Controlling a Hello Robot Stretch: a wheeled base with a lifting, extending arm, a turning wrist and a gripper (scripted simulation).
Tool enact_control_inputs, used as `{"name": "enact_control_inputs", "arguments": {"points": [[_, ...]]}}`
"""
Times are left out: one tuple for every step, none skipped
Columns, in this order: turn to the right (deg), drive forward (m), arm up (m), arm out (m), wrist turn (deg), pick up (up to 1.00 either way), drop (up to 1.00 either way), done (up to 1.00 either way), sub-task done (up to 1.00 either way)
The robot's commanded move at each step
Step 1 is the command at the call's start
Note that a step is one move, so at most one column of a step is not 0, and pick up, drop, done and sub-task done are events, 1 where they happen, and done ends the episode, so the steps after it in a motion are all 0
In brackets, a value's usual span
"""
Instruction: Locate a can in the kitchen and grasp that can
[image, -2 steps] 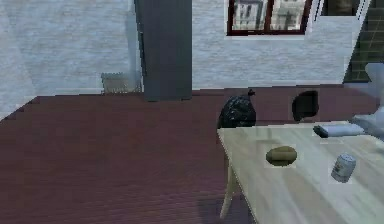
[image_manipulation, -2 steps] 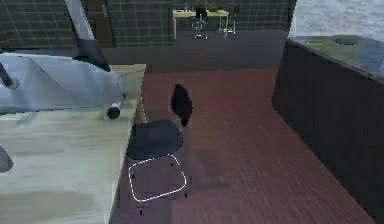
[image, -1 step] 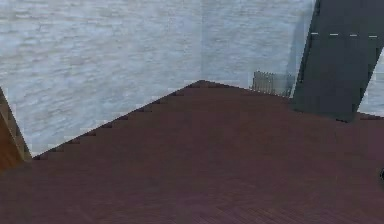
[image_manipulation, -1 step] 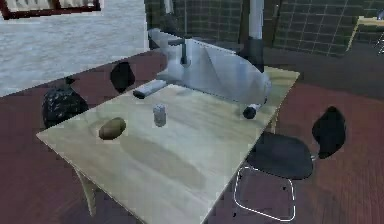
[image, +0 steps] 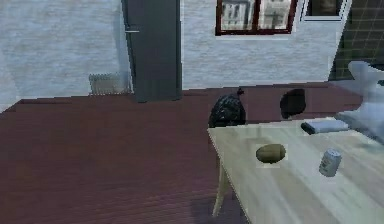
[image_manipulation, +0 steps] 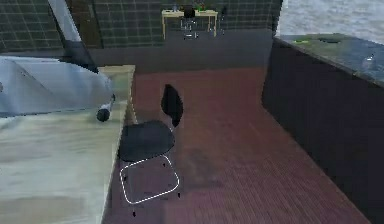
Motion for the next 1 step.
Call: {"name": "enact_control_inputs", "arguments": {"points": [[45.0,0.00,0.00,0.00,0.0,0.00,0.00,0.00,0.00]]}}
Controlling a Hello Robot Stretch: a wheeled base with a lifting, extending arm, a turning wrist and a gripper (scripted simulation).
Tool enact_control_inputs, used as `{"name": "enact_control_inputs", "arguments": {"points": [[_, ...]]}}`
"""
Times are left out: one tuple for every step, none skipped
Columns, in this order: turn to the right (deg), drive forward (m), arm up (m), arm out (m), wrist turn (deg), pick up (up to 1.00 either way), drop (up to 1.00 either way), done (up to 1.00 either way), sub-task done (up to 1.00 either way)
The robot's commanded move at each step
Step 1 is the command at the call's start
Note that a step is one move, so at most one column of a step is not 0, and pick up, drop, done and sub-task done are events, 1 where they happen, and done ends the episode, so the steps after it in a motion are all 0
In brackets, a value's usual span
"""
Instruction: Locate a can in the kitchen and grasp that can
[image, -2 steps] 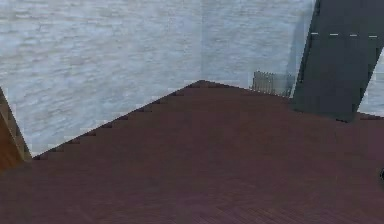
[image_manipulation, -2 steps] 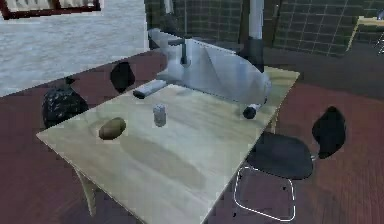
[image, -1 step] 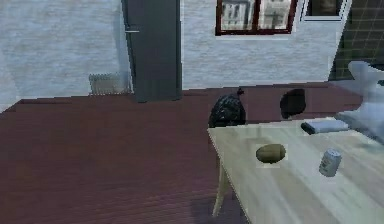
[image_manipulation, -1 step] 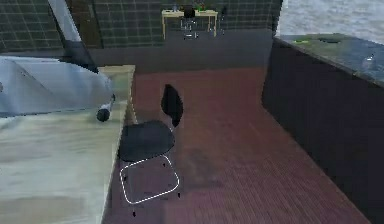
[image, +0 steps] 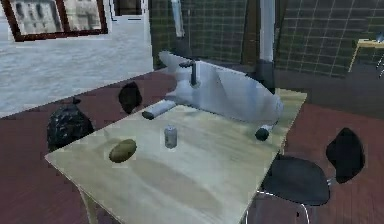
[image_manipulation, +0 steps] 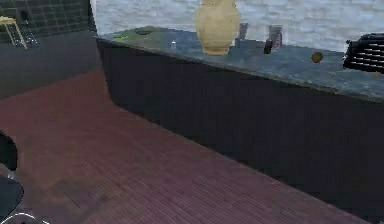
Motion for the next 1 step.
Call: {"name": "enact_control_inputs", "arguments": {"points": [[45.0,0.00,0.00,0.00,0.0,0.00,0.00,0.00,0.00]]}}
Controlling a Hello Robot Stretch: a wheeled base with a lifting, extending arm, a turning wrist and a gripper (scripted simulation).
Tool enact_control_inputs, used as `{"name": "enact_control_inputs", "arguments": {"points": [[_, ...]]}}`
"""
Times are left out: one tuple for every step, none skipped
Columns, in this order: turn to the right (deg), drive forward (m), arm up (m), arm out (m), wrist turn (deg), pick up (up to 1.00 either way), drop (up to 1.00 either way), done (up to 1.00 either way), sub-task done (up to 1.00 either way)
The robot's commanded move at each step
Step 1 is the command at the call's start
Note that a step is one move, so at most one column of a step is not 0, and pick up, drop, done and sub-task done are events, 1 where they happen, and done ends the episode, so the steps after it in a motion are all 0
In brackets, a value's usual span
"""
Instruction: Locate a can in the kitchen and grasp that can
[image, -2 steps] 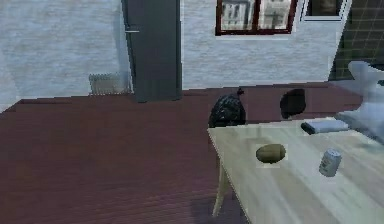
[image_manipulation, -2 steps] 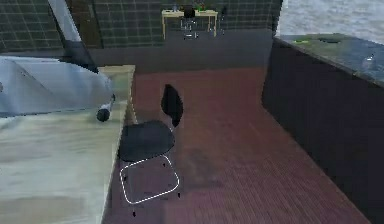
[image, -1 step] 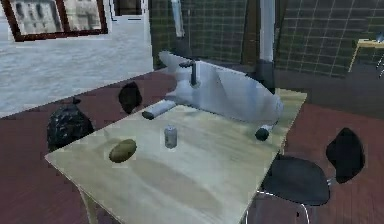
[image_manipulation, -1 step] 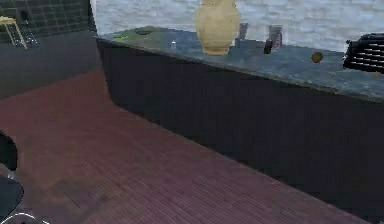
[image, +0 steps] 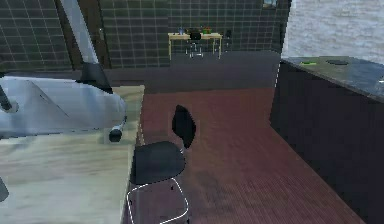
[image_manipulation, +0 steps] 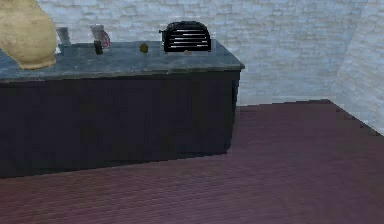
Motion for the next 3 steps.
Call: {"name": "enact_control_inputs", "arguments": {"points": [[18.0,0.00,0.00,0.00,0.0,0.00,0.00,0.00,0.00],[0.0,0.20,0.00,0.00,0.0,0.00,0.00,0.00,0.00],[-18.0,0.00,0.00,0.00,0.0,0.00,0.00,0.00,0.00]]}}
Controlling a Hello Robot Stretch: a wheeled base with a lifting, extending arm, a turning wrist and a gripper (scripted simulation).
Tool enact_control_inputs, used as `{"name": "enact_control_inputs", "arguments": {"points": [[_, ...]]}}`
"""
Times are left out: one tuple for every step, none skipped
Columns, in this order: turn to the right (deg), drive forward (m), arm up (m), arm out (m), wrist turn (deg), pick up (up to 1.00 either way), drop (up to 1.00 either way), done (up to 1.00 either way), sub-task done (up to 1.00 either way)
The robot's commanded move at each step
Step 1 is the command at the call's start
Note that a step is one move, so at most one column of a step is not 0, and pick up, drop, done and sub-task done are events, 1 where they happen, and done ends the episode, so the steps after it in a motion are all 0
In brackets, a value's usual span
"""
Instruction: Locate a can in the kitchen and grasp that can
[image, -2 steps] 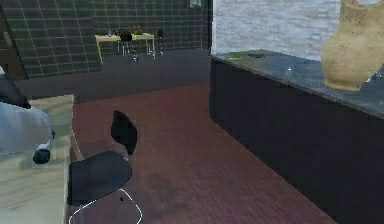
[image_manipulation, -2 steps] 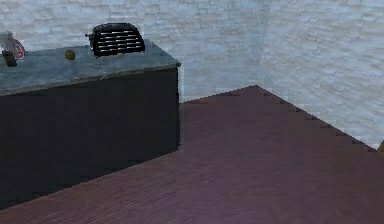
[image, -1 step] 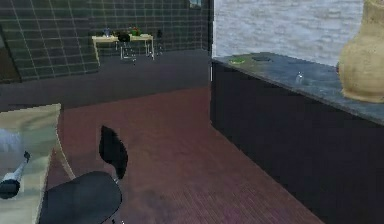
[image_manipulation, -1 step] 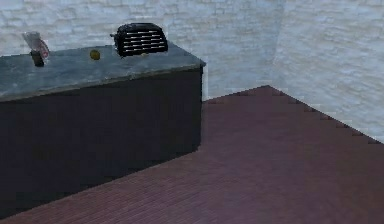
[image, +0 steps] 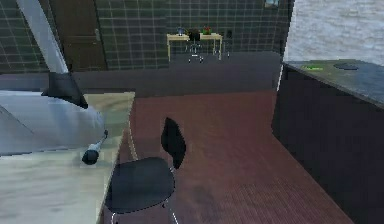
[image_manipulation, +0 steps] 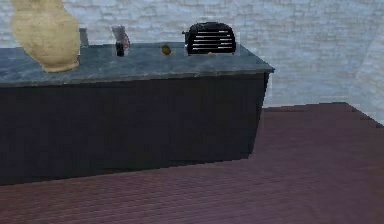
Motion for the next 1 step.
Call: {"name": "enact_control_inputs", "arguments": {"points": [[0.0,0.35,0.00,0.00,0.0,0.00,0.00,0.00,0.00]]}}
